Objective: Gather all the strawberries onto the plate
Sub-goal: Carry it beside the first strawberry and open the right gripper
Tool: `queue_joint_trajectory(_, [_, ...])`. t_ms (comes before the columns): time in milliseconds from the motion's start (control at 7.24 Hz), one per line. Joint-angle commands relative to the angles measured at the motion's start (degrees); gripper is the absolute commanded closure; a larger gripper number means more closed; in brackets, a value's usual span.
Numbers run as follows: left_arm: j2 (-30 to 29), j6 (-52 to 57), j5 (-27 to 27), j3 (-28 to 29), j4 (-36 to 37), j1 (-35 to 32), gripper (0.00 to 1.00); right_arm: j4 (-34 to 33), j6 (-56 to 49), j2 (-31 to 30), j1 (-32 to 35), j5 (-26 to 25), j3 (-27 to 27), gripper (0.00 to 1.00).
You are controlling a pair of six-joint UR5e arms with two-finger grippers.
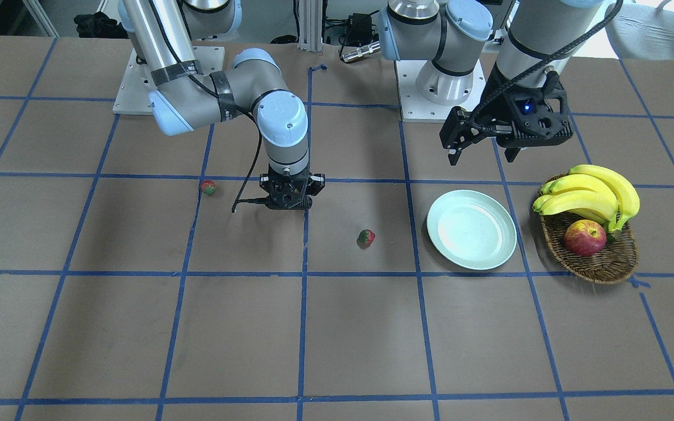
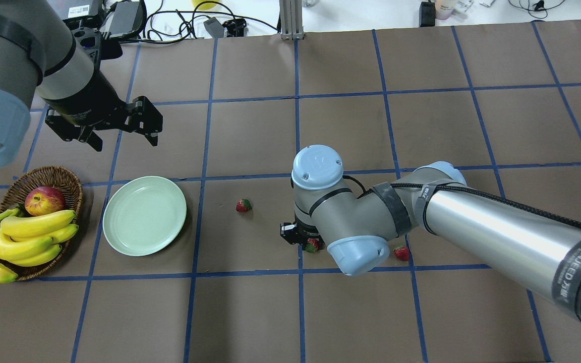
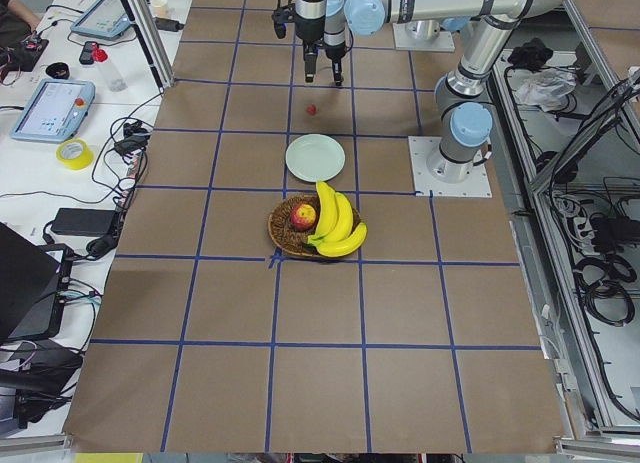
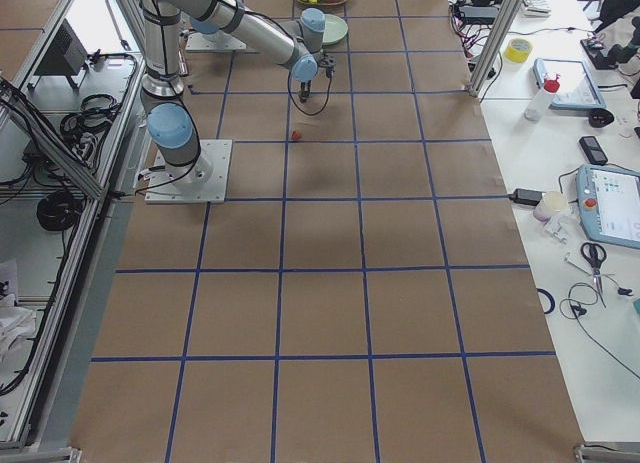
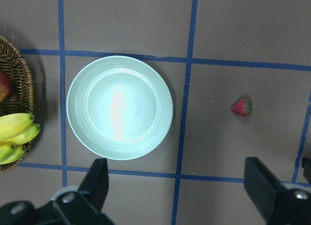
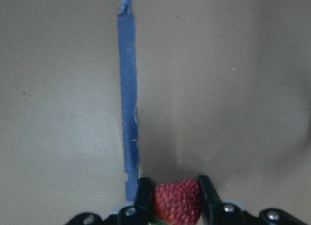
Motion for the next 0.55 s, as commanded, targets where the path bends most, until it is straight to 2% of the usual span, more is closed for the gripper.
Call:
queue_joint_trajectory(0, [-0.1, 0.0, -0.1, 0.0, 0.0, 0.0, 0.00, 8.1, 4.1, 1.4, 0.7, 2.0, -9.2, 0.74])
queue_joint_trajectory(414, [-0.3, 0.0, -0.1, 0.0, 0.0, -0.1, 0.00, 9.0, 9.4, 10.4, 3.3, 3.4, -20.0, 0.74])
